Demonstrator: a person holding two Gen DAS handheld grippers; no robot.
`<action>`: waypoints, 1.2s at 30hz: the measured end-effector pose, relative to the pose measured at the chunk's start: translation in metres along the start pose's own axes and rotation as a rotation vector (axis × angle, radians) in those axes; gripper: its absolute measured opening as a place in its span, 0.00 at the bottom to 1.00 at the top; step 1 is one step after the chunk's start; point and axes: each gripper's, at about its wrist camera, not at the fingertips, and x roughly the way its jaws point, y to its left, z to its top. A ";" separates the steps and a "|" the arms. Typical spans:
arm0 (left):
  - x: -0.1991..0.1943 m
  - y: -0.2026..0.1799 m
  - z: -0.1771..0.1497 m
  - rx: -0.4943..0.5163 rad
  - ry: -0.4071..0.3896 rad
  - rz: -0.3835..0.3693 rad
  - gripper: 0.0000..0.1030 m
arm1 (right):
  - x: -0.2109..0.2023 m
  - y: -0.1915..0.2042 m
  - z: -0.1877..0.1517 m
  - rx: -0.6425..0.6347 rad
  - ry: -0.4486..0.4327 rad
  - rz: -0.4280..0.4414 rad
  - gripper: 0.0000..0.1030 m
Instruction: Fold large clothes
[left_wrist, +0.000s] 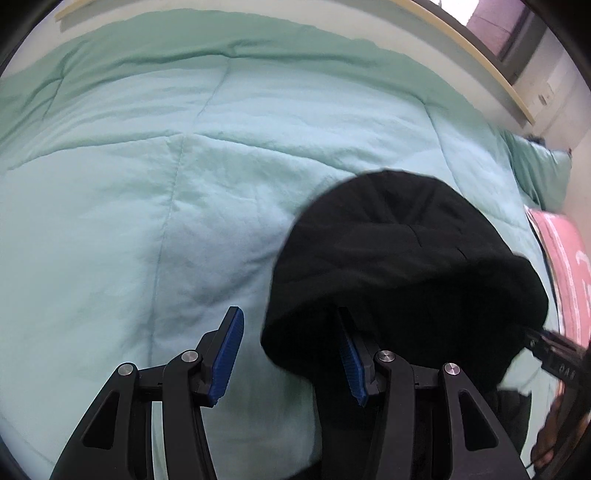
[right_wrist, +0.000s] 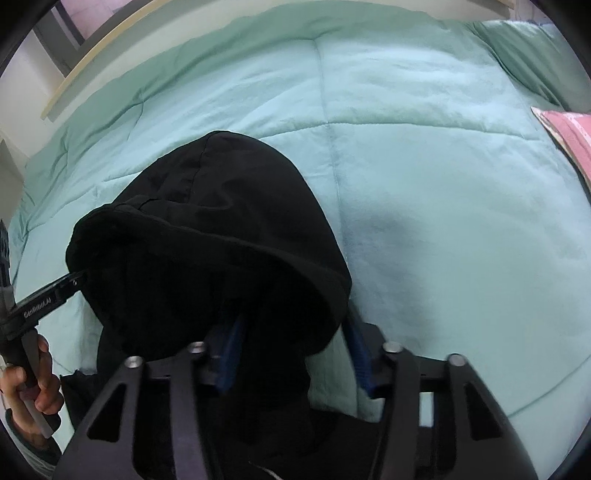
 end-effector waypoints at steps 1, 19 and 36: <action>-0.001 0.000 0.001 -0.002 -0.018 0.004 0.22 | 0.000 0.001 0.000 -0.008 -0.011 -0.018 0.24; 0.039 0.071 -0.041 -0.259 0.171 -0.257 0.14 | 0.037 -0.053 -0.032 0.145 0.068 0.064 0.09; -0.087 0.005 -0.015 0.079 -0.061 -0.233 0.33 | -0.068 -0.013 -0.042 -0.070 -0.054 0.076 0.48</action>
